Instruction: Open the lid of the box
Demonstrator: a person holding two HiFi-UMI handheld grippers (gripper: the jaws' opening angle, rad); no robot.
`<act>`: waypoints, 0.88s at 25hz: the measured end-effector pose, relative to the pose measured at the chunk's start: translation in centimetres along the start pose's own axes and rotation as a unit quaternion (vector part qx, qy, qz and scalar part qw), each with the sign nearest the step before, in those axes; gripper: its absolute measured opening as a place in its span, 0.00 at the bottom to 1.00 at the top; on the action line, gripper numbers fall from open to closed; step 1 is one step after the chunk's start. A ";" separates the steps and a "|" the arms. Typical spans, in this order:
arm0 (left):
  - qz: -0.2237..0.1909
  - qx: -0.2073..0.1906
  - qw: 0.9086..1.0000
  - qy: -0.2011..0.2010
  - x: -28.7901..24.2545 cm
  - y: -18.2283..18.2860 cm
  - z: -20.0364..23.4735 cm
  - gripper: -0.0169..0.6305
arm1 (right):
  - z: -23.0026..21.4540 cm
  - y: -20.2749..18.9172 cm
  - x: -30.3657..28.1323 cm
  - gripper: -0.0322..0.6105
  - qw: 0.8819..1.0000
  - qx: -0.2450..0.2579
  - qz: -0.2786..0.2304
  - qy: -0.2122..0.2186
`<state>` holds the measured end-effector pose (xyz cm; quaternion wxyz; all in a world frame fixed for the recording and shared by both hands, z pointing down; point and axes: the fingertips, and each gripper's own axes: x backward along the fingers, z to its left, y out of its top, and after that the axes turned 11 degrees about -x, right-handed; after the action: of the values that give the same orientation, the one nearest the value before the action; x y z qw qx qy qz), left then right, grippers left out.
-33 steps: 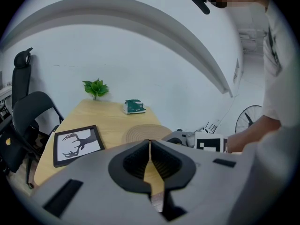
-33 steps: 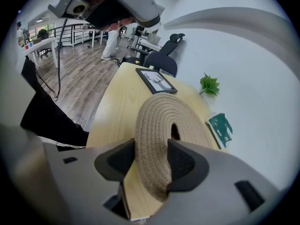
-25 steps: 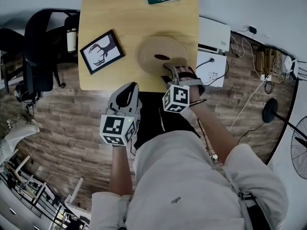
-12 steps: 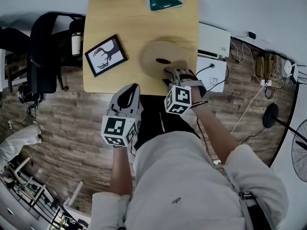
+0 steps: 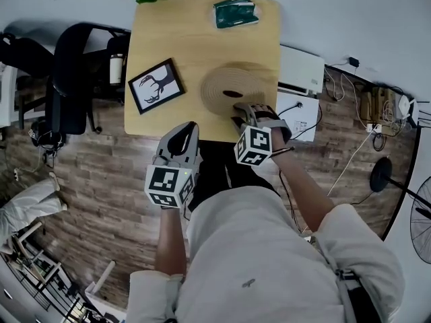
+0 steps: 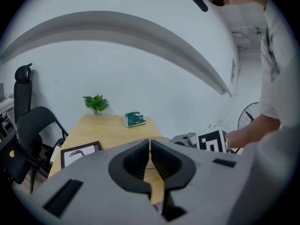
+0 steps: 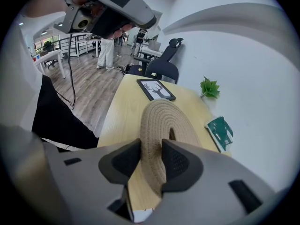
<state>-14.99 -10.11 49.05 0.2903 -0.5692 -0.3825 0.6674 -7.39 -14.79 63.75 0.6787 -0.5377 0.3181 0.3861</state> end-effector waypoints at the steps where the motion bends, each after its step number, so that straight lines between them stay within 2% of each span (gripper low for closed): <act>1: -0.001 -0.002 1.000 -0.001 0.0 0.2 -0.1 0.05 | -0.1 0.1 0.2 0.26 1.000 0.000 -0.002 0.000; 22: -0.040 -0.042 0.998 0.006 0.7 5.0 -0.2 0.05 | -3.7 2.5 4.5 0.17 0.997 0.004 -0.043 -0.058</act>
<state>-14.65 -12.15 44.43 0.2946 -0.5692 -0.4306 0.6354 -7.32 -17.28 57.92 0.7144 -0.5246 0.2564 0.3857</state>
